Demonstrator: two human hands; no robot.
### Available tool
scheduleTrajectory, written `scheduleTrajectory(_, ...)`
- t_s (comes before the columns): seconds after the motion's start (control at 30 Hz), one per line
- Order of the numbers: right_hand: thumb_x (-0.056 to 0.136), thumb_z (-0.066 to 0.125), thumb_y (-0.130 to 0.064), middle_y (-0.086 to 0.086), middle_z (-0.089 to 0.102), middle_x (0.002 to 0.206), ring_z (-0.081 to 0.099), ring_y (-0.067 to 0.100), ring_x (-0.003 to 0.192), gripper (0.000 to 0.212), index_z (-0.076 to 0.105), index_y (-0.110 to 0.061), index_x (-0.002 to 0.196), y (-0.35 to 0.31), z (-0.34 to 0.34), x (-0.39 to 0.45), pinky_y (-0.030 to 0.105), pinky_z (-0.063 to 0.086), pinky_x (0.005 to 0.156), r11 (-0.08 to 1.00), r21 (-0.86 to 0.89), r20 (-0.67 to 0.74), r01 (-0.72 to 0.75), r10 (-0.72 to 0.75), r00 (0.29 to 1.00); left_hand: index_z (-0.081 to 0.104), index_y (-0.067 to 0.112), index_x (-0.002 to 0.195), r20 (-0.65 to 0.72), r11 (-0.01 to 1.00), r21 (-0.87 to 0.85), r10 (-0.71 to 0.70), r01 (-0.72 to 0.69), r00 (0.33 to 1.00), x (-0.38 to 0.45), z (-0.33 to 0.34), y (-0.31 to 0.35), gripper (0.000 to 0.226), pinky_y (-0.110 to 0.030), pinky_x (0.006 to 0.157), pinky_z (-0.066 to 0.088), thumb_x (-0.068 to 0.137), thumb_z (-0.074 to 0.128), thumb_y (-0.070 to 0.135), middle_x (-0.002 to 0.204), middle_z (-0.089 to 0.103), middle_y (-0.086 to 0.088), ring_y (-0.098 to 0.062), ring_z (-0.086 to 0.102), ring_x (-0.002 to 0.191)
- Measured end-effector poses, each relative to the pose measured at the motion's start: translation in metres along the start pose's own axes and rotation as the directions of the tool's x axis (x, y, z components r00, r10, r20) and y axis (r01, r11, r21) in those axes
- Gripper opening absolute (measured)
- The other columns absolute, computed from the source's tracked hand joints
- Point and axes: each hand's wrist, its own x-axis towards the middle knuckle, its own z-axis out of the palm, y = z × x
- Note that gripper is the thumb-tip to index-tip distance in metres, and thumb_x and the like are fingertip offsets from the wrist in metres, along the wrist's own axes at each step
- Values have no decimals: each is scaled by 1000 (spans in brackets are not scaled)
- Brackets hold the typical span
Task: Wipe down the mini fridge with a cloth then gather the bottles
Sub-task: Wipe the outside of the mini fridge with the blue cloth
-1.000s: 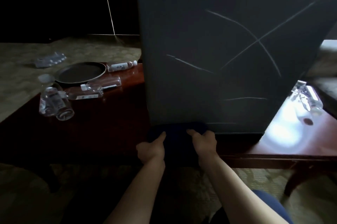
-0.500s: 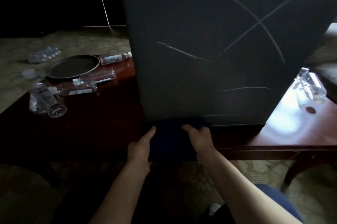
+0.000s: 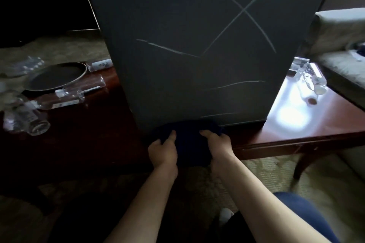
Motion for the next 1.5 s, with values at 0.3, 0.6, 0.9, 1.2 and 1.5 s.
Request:
scheduleTrajectory(0.3,88,65,-26,5,69,97,66,24,89,4,62,-23,90,32,29,5,48,56,85,886,-356,77,298,-290,954,39,15,145,-102,998,17,57,-55,993,22,-29,4,69,-35,107,34,86,71,32,147,43,-5,-24,45,129)
scheduleTrajectory(0.6,93,54,-39,3,64,85,64,21,77,28,57,-13,83,42,62,-8,35,54,67,265,-825,350,498,-453,820,46,16,141,-145,991,123,78,-60,986,43,-62,15,65,-33,100,43,84,73,34,139,51,-6,-23,52,116)
scheduleTrajectory(0.9,95,43,-48,4,67,106,66,28,93,37,62,-17,101,9,-15,-1,28,38,61,-167,-945,326,282,-565,758,49,13,137,-46,972,212,111,-99,993,9,14,-9,58,-29,87,44,86,70,33,135,54,-5,-24,55,114)
scheduleTrajectory(1.2,95,46,-44,8,64,109,63,34,96,37,62,-12,102,0,-57,9,32,33,65,-156,-970,245,188,-626,741,65,20,97,114,939,323,86,-119,990,1,53,-22,20,-38,82,56,85,70,35,94,65,1,-18,63,87)
scheduleTrajectory(1.5,94,45,-45,8,65,108,63,30,96,38,63,-12,99,10,-40,12,32,41,69,-130,-925,365,357,-570,736,55,14,130,37,958,245,141,-146,989,-2,19,-13,48,-26,84,38,88,68,33,115,55,6,-9,46,91)
